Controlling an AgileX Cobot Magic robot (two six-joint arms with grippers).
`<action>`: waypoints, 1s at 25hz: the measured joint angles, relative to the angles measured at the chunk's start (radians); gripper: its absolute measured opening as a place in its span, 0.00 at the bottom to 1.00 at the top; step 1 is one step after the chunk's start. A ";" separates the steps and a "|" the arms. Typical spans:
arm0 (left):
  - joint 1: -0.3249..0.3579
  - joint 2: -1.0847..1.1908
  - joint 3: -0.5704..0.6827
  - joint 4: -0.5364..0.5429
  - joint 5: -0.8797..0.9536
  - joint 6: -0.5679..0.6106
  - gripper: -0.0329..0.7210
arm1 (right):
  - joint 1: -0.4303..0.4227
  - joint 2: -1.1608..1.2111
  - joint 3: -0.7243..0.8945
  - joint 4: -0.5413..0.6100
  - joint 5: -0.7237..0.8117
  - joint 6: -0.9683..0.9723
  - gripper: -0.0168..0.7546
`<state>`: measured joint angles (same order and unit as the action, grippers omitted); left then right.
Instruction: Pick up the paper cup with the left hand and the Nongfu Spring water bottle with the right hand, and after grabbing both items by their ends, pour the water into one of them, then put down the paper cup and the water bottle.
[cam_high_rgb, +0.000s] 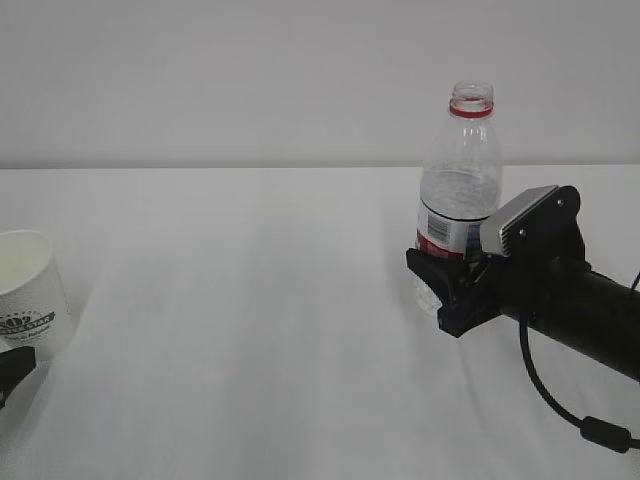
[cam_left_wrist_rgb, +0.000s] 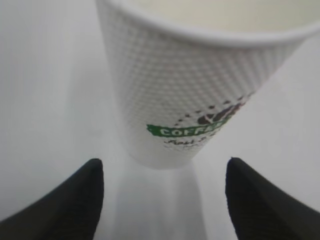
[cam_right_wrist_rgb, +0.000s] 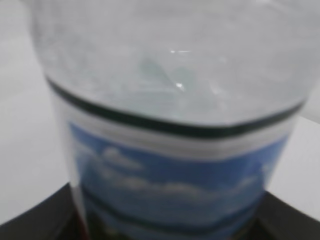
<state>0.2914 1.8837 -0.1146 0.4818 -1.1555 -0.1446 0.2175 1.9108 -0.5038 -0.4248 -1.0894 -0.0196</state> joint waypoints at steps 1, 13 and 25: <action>0.000 0.000 0.000 0.004 0.000 -0.013 0.77 | 0.000 0.000 0.000 0.000 0.000 0.000 0.61; 0.000 0.000 0.000 0.120 0.000 0.077 0.65 | 0.000 0.000 0.000 -0.002 0.000 0.000 0.61; 0.000 0.000 -0.011 0.046 0.000 0.098 0.87 | 0.000 0.000 0.000 -0.010 0.000 0.000 0.61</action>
<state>0.2914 1.8837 -0.1252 0.5279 -1.1555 -0.0466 0.2175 1.9108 -0.5038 -0.4343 -1.0894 -0.0196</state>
